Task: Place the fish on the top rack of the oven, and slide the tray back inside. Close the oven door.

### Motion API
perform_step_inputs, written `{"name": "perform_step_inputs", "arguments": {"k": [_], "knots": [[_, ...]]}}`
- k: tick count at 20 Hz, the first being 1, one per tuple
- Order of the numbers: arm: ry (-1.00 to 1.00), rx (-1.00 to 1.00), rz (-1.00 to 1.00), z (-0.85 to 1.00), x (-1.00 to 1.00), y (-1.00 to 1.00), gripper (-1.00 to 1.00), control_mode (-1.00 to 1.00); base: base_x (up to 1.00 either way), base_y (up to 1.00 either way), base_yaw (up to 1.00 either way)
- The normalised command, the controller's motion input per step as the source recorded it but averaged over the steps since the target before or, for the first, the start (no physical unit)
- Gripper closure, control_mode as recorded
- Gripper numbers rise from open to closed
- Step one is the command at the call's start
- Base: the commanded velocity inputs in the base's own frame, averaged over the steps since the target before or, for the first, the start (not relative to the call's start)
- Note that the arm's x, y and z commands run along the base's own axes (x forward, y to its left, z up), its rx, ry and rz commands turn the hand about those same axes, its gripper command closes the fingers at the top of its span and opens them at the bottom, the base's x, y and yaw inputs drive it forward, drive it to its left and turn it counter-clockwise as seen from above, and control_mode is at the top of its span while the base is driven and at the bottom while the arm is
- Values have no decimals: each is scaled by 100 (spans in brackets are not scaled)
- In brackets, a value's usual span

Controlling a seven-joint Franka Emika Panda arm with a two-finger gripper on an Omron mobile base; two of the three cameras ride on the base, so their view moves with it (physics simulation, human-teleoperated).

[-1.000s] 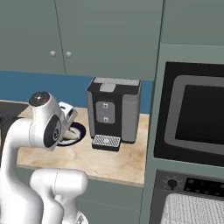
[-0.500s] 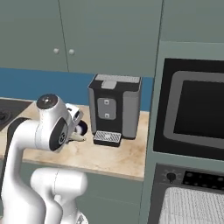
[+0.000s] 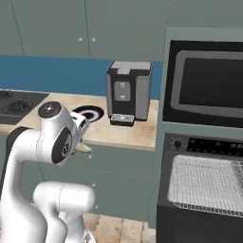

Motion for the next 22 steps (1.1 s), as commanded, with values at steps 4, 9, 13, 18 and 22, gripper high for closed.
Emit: {"name": "perform_step_inputs", "arguments": {"k": [4, 9, 13, 18, 22], "knots": [[0, 0, 0, 0, 0, 0, 100, 100, -19, -24, -33], [0, 0, 0, 0, 0, 0, 100, 100, 0, -13, -41], [0, 0, 0, 0, 0, 0, 100, 100, 0, -11, -44], [0, 0, 0, 0, 0, 0, 100, 100, 0, -11, -48], [0, 0, 0, 0, 0, 0, 100, 100, 0, -4, -52]]}}
